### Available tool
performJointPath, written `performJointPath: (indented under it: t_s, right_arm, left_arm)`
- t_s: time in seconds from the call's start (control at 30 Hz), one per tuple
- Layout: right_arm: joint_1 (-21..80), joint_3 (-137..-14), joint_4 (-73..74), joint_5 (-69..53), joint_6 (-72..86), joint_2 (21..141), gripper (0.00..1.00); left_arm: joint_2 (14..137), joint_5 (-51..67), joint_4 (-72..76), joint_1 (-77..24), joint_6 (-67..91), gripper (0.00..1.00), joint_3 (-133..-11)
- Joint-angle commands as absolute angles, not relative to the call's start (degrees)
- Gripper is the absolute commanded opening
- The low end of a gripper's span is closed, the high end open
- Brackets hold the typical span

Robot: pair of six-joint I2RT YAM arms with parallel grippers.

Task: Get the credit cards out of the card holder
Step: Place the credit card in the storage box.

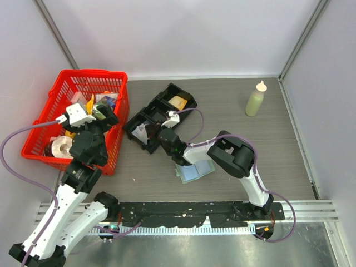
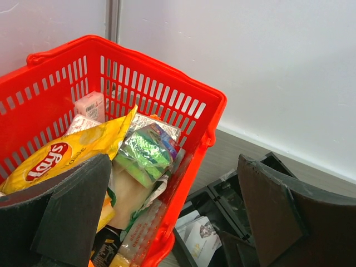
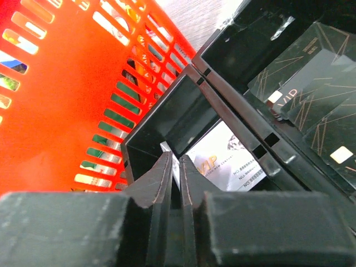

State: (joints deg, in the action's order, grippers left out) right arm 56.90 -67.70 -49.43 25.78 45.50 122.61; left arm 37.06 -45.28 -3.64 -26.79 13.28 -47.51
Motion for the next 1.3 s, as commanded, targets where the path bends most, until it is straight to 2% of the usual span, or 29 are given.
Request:
performJointPath:
  t_s: [0.0,0.07,0.13,0.37,0.43,0.47,0.57,0.73,1.07,1.27]
  right_arm:
    - [56.95,-66.63,-52.38,30.67,42.98,121.38,0.21]
    - [57.04,-65.22,-52.91,30.94,42.28,120.59,0.28]
    - [57.04,-63.82,-53.52,30.76,41.14,119.36,0.3]
    - [57.13,-57.75,-53.0,30.5,34.38,110.84,0.33]
    - [57.13,-54.86,-51.17,29.89,31.75,105.5,0.42]
    - [57.13,-54.41,-49.76,29.01,30.42,104.16,0.43]
    - [57.13,-52.56,-40.39,26.99,26.12,97.06,0.56]
    - [56.78,-49.4,-25.16,22.77,22.24,87.46,0.66]
    - [56.69,-41.93,2.43,15.21,21.97,69.71,0.68]
    - [56.78,-38.85,7.64,8.63,21.8,67.93,0.69]
  left_arm:
    - [36.91,-44.65,-1.05,-26.19,14.24,1.0,-47.37]
    - [37.18,-44.39,-1.05,-26.1,14.33,1.0,-47.37]
    - [37.44,-44.12,-1.23,-26.1,14.41,1.0,-47.37]
    - [38.23,-42.37,-1.84,-26.1,14.85,1.0,-47.72]
    - [38.5,-41.49,-2.28,-26.1,15.03,1.0,-47.9]
    - [38.67,-40.96,-2.46,-26.1,15.2,1.0,-48.07]
    - [39.46,-38.5,-3.42,-26.1,15.56,1.0,-48.6]
    - [41.74,-33.06,-5.18,-26.1,16.78,1.0,-50.01]
    - [52.54,-14.33,-15.54,-28.55,25.22,1.0,-58.09]
    - [59.75,-22.05,-24.51,-43.4,29.25,1.0,-61.35]
